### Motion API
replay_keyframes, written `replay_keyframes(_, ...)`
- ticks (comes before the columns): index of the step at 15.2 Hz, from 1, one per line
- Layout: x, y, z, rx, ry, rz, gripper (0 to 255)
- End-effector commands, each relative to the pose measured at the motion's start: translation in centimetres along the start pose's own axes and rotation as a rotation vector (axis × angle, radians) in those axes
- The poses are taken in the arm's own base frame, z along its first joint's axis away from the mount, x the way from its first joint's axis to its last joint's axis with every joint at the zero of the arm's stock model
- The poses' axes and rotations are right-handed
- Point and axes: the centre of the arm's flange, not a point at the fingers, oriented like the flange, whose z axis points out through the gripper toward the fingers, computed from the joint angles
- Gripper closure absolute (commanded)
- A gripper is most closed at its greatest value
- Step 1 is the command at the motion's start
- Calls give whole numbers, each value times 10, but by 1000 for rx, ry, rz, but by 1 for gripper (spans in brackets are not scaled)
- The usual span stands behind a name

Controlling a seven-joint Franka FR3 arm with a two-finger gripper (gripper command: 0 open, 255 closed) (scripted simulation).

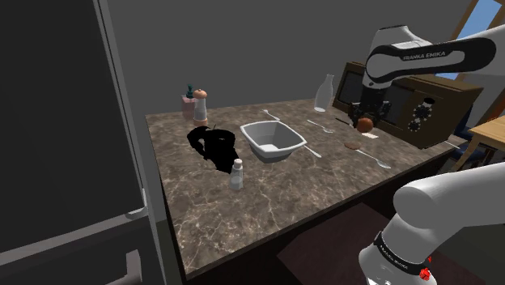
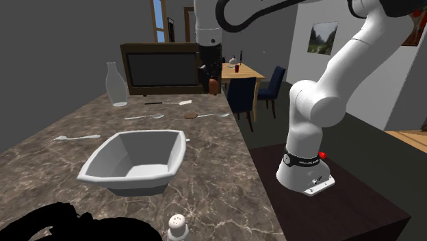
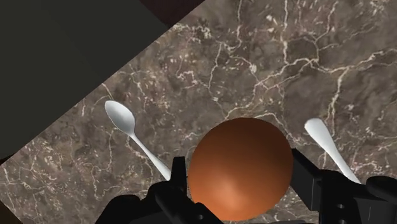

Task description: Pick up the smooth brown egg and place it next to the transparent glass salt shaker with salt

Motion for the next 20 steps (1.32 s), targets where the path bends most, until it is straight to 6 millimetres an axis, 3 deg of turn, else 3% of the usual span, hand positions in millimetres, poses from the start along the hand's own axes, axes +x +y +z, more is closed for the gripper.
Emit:
replay_keyframes(1,-8,-9,-6,0,0,0,255)
replay_keyframes(20,-163,-201,-53,0,0,0,255)
